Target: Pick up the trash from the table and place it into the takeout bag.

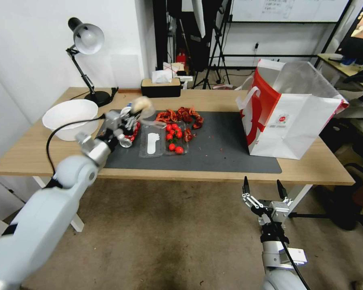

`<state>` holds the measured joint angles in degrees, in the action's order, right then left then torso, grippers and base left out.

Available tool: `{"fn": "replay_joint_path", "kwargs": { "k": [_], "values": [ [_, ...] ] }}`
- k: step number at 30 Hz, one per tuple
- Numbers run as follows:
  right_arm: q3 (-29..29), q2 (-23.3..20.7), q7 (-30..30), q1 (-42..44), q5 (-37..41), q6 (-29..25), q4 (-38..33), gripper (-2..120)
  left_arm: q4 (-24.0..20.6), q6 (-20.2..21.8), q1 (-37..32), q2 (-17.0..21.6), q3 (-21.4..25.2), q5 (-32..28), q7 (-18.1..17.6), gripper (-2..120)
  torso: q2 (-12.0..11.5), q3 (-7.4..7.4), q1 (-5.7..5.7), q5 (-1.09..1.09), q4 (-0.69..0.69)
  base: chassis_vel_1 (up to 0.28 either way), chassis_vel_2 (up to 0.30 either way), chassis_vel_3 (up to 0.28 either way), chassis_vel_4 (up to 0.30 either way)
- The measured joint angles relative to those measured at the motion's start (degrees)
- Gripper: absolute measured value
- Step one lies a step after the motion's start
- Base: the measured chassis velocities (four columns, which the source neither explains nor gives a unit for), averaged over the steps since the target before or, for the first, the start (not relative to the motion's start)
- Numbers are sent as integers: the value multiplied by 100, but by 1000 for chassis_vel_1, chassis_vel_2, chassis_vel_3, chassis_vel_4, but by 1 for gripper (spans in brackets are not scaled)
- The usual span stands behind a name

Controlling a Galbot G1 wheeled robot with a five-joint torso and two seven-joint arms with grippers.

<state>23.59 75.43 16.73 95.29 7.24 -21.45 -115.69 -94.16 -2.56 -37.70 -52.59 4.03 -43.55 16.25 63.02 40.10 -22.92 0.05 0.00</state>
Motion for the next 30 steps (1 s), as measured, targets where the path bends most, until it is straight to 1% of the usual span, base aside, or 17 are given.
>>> {"fn": "replay_joint_path", "kwargs": {
  "k": [1, 2, 3, 4, 5, 6, 7, 9, 10, 12, 15, 17, 19, 22, 23, 27, 30],
  "values": [
    [0, 0, -1, -8, 0, 4, 0, 100, 68, -6, 154, -39, -191, -62, 4, 5, 0, 0, 0, 1, 0, 0, 0, 0, 0],
    [6, 1, 0, -19, 0, 12, 0, 100, 217, -13, 484, -155, -562, -177, 6, 5, -1, 2, 0, -10, 2, 0, 0, 0, 0],
    [6, 1, 0, -19, 0, 12, 0, 100, 217, -13, 484, -155, -562, -177, 6, 5, -1, 2, 0, -10, 2, 0, 0, 0, 0],
    [14, 8, 2, -28, 0, 15, 8, 100, 357, -26, 885, -305, -921, -316, 4, 5, 0, 1, -1, -2, -4, 0, 0, 0, 0],
    [20, 11, 3, -31, 0, 19, 16, 100, 464, -32, 1140, -429, -1158, -407, 0, 5, 0, 1, 0, 2, -2, 0, 0, 0, 0],
    [24, 12, 3, -30, 0, 23, 20, 100, 538, -31, 1315, -523, -1319, -447, -2, 5, -1, 2, -1, -5, -3, 0, 0, 0, 0],
    [24, 12, 3, -30, 0, 23, 20, 100, 538, -31, 1315, -523, -1319, -447, -2, 5, -1, 2, -1, -5, -3, 0, 0, 0, 0],
    [30, 23, 5, -34, 0, 28, 43, 100, 745, -32, 1785, -770, -1642, -510, -10, 5, 0, 0, -1, 2, 0, 0, 0, 0, 0],
    [33, 24, 6, -38, 0, 30, 50, 100, 845, -26, 1969, -889, -1787, -544, -11, 5, -1, 1, 0, -4, 1, 0, 0, 0, 0],
    [40, 25, 9, -40, 0, 31, 59, 100, 933, -17, 2133, -979, -1903, -570, -14, 5, -1, 1, -1, -8, 1, 0, 0, 0, 0],
    [48, 26, 12, -51, 0, 37, 66, 100, 1099, -15, 2490, -1170, -2154, -665, -16, 5, 0, 0, -1, 0, 0, 0, 0, 0, 0],
    [54, 24, 19, -62, 0, 53, 72, 100, 1289, -7, 2854, -1377, -2423, -768, -22, 5, 0, 1, -1, -4, 0, 0, 0, 0, 0],
    [55, 23, 20, -71, 0, 57, 76, 100, 1345, -6, 2979, -1453, -2507, -807, -26, 5, 0, 1, -1, -3, 0, 0, 0, 0, 0],
    [58, 25, 27, -86, 3, 71, 88, 100, 1576, 9, 3418, -1773, -2840, -964, -44, 5, 0, 1, -1, -4, -1, 0, 0, 0, 0],
    [58, 25, 27, -86, 3, 71, 88, 100, 1576, 9, 3418, -1773, -2840, -964, -44, 5, 0, 1, -1, -4, -1, 0, 0, 0, 0],
    [60, 41, 30, -91, 4, 72, 111, 100, 1828, 23, 3796, -2102, -3099, -1109, -66, 5, 0, 1, -1, -4, -1, 0, 0, 0, 0],
    [60, 62, 30, -100, 5, 70, 136, 100, 2137, 29, 4101, -2411, -3310, -1177, -69, 5, 0, 0, 0, -3, 0, 0, 0, 0, 0]
  ]
}}
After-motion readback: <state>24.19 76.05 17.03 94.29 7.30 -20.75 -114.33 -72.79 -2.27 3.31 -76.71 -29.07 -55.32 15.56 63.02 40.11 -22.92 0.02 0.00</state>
